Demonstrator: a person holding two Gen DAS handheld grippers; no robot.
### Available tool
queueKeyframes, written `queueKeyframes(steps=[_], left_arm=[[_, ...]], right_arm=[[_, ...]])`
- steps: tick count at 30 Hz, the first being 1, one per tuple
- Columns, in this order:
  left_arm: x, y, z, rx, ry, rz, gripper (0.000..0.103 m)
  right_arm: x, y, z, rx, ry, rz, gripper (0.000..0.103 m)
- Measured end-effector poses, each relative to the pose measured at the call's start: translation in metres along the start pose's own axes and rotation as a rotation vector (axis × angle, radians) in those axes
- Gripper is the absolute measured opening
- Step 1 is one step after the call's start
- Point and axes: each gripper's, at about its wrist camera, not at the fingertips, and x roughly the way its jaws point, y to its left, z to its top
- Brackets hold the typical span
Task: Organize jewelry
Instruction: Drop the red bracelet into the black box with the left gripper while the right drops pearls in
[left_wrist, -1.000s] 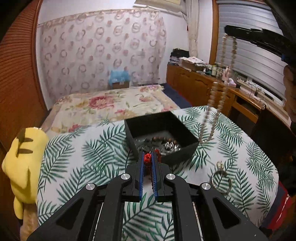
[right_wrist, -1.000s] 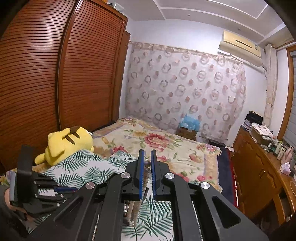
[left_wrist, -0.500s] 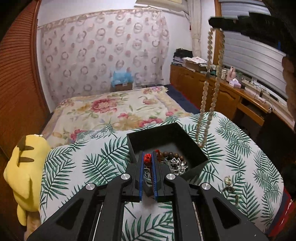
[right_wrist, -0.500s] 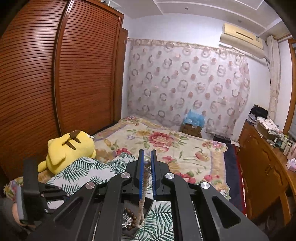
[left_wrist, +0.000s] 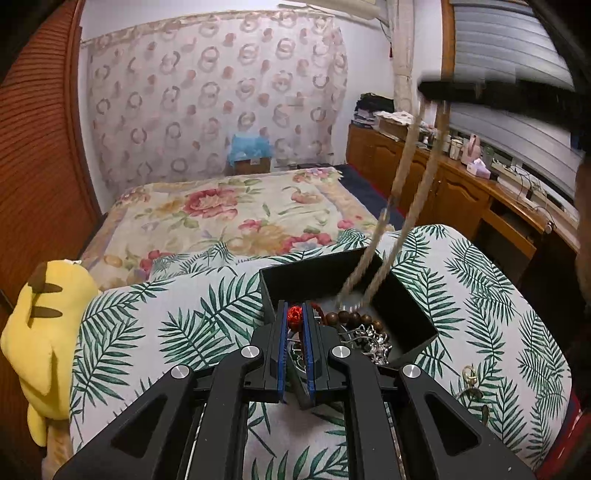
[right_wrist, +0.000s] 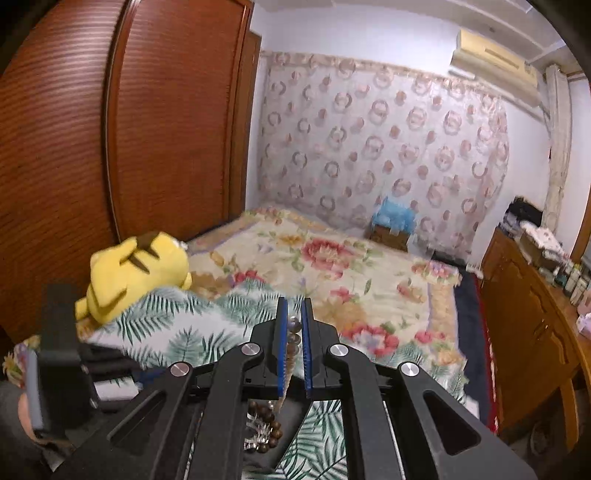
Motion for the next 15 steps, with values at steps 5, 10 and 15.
queueKeyframes(steps=[5, 10, 15], left_arm=[[0.007, 0.000, 0.005, 0.001, -0.003, 0.003, 0.007], [0.016, -0.001, 0.012, -0.004, -0.006, -0.004, 0.007], [0.023, -0.006, 0.016, 0.002, -0.009, -0.009, 0.007]], right_arm=[[0.032, 0.002, -0.034, 0.052, 0.075, 0.057, 0.009], [0.041, 0.002, -0.061, 0.099, 0.105, 0.100, 0.013], [0.033, -0.004, -0.079, 0.102, 0.101, 0.107, 0.024]])
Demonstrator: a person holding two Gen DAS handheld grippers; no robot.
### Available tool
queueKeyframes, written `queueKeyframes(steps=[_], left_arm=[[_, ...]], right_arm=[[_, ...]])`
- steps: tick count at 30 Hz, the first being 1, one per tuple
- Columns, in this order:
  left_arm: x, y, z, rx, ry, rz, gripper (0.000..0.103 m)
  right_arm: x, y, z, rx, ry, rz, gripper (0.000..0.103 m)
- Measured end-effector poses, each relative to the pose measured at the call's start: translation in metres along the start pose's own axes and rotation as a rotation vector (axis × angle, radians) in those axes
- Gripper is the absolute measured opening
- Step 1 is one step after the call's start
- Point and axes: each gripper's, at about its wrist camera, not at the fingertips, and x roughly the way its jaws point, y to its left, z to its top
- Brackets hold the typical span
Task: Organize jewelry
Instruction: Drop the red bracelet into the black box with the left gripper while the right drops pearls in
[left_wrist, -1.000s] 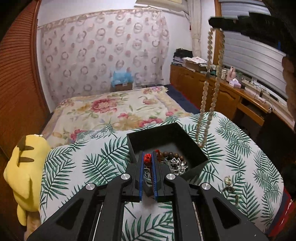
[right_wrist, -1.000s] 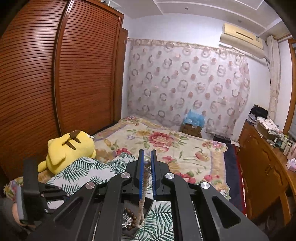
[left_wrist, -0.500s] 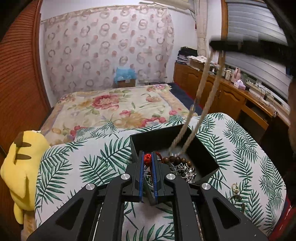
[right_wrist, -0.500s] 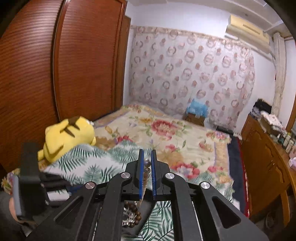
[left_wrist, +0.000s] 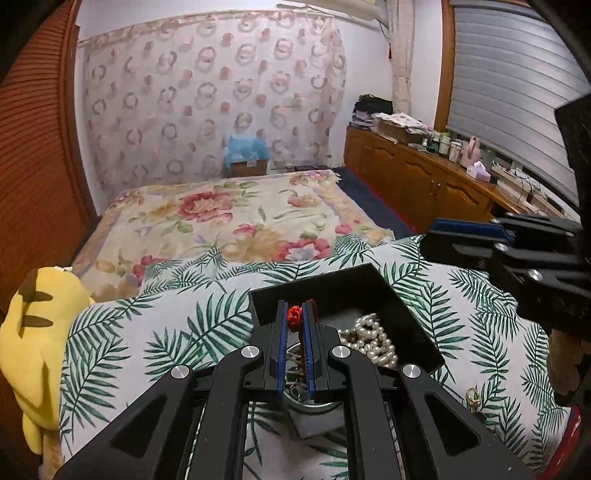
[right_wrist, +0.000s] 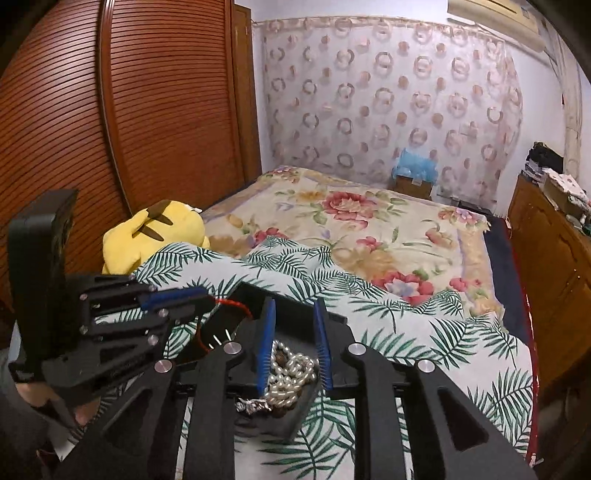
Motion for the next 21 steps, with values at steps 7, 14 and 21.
queueKeyframes(steps=[7, 14, 21], left_arm=[[0.003, -0.005, 0.002, 0.008, 0.001, -0.007, 0.009], [-0.005, -0.016, -0.016, 0.052, 0.013, 0.001, 0.028], [-0.024, -0.026, -0.047, 0.069, 0.023, -0.036, 0.046]], right_arm=[[-0.023, -0.008, -0.033, 0.002, 0.007, 0.002, 0.027], [-0.045, -0.007, -0.089, 0.021, 0.028, 0.016, 0.044], [-0.054, 0.012, -0.139, -0.009, 0.083, 0.017, 0.067]])
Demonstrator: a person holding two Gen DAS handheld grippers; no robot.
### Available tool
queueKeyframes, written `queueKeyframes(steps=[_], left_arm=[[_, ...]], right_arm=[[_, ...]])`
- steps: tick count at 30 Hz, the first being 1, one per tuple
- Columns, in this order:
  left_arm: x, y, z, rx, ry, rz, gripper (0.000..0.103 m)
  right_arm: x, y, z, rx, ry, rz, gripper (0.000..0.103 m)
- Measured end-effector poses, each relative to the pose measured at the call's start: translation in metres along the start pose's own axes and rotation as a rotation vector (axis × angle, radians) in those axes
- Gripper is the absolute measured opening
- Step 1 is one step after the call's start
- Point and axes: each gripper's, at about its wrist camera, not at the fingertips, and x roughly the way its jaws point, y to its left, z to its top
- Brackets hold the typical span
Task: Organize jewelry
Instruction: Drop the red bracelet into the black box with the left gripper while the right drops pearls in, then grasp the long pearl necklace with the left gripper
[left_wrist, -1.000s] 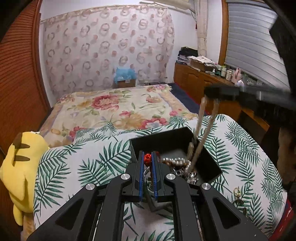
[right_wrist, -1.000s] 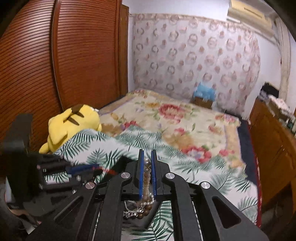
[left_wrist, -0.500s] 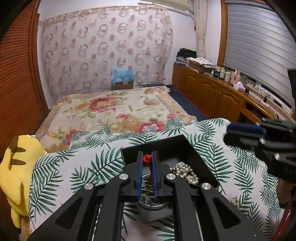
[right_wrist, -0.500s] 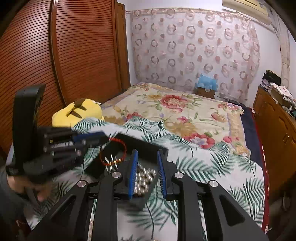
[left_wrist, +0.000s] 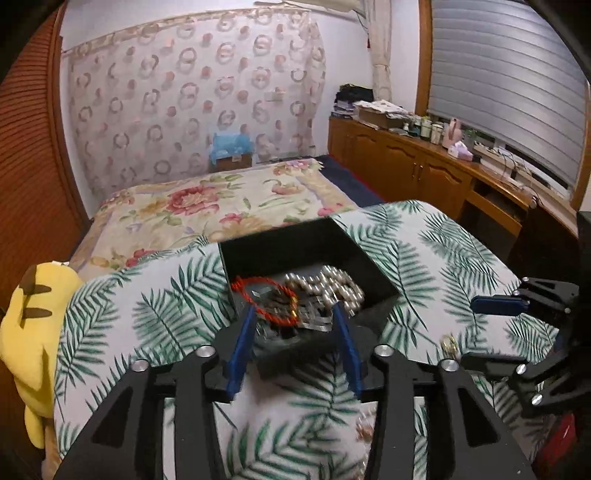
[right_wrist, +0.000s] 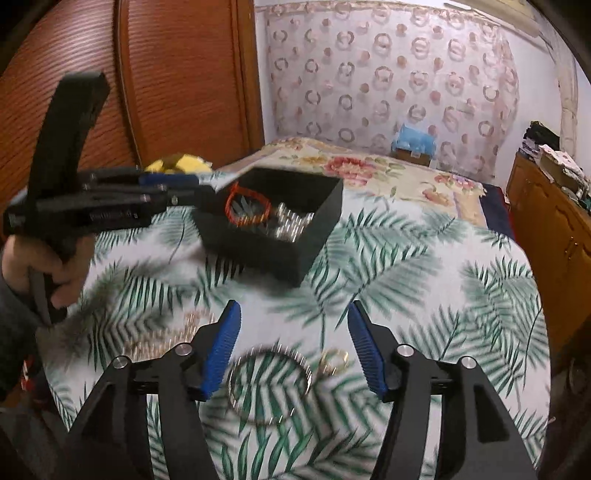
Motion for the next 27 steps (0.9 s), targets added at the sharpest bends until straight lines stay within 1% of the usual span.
queueKeyframes(steps=[2, 8, 10, 14, 17, 21, 23, 25, 26, 27], left_arm=[[-0.004, -0.003, -0.009, 0.007, 0.008, -0.009, 0.050], [-0.010, -0.010, -0.040, 0.017, 0.060, -0.028, 0.053], [-0.011, -0.011, -0.048, 0.020, 0.079, -0.033, 0.054], [-0.015, -0.012, -0.066, 0.018, 0.107, -0.047, 0.054], [-0.019, -0.014, -0.079, 0.005, 0.143, -0.075, 0.054], [-0.025, -0.020, -0.089, 0.004, 0.159, -0.094, 0.054], [-0.026, -0.022, -0.094, 0.009, 0.166, -0.087, 0.054], [-0.026, -0.024, -0.097, 0.011, 0.173, -0.082, 0.054], [-0.026, -0.025, -0.099, 0.010, 0.173, -0.084, 0.054], [-0.026, -0.025, -0.099, 0.010, 0.176, -0.083, 0.054]], right_arm=[[0.001, 0.004, -0.008, -0.010, 0.016, 0.007, 0.069], [0.009, 0.007, -0.024, -0.013, 0.078, 0.023, 0.070], [0.015, 0.007, -0.027, -0.019, 0.102, 0.028, 0.070], [0.019, 0.012, -0.030, -0.041, 0.120, 0.025, 0.070], [0.023, 0.015, -0.031, -0.055, 0.138, 0.003, 0.070], [0.025, 0.015, -0.031, -0.059, 0.148, -0.009, 0.070], [0.026, 0.016, -0.032, -0.060, 0.156, -0.013, 0.071], [0.027, 0.017, -0.031, -0.067, 0.157, -0.021, 0.073], [0.028, 0.016, -0.032, -0.064, 0.158, -0.033, 0.078], [0.028, 0.016, -0.032, -0.059, 0.160, -0.044, 0.080]])
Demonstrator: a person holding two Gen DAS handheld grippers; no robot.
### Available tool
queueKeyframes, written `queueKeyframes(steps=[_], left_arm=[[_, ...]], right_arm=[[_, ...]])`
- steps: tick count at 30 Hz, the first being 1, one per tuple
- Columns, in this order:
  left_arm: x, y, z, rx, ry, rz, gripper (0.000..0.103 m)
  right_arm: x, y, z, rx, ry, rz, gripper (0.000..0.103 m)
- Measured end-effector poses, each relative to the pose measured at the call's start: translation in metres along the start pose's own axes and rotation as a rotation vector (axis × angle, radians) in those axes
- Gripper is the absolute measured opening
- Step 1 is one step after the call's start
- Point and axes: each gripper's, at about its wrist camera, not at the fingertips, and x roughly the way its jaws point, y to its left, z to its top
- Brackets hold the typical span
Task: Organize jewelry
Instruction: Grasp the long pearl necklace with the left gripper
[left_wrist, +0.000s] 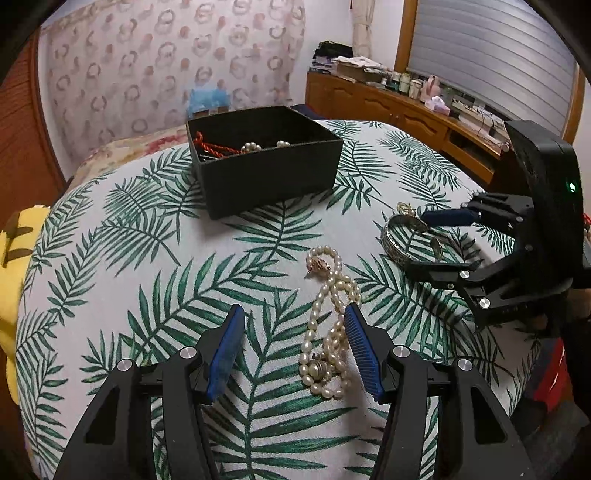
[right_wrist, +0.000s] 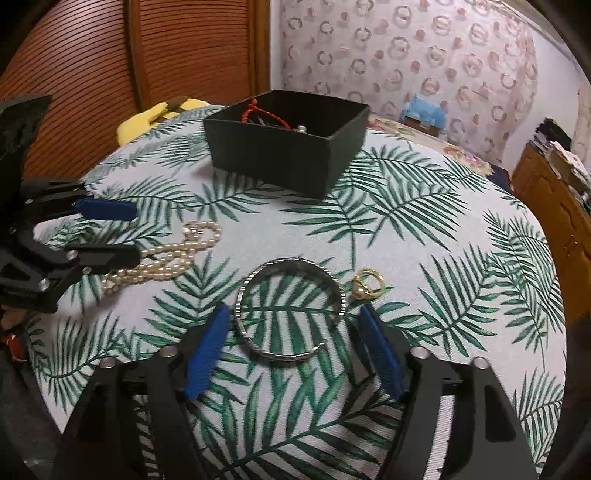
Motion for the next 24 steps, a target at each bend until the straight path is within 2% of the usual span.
queueKeyframes(steps=[5, 12, 17, 24], left_arm=[[0.0025, -0.0049, -0.0055, 0.009, 0.004, 0.003, 0.043], [0.0016, -0.0082, -0.0053, 0.006, -0.001, -0.011, 0.014], [0.0024, -0.0066, -0.0029, 0.009, 0.003, -0.034, 0.009], [0.0035, -0.0050, 0.0010, 0.015, 0.013, -0.017, 0.007]], right_arm=[[0.0001, -0.0028, 0.0000, 0.008, 0.001, 0.001, 0.080], [0.0004, -0.0027, 0.0000, 0.010, 0.001, 0.003, 0.080], [0.0004, -0.0024, -0.0001, 0.009, 0.001, 0.003, 0.081], [0.0006, -0.0024, -0.0004, 0.009, 0.001, 0.003, 0.081]])
